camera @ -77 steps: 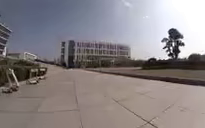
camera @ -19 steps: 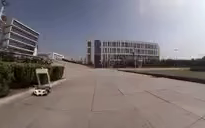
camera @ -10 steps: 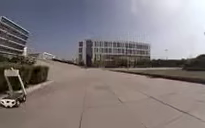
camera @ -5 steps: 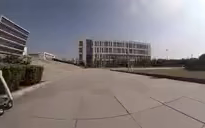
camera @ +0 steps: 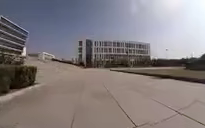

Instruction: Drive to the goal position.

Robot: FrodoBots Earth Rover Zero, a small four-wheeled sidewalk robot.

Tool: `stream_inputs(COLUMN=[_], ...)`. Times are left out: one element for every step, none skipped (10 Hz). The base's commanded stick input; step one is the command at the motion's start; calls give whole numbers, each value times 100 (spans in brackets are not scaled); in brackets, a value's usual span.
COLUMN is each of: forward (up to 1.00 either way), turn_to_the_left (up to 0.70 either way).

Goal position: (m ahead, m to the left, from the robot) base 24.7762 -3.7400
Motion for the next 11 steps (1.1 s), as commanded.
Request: stream_inputs(forward=[70, 70, 70, 70, 70, 70, 70, 70, 70, 70, 70], turn_to_the_left=[0, 0, 0, 0, 0, 0, 0, 0, -15, -26, -26])
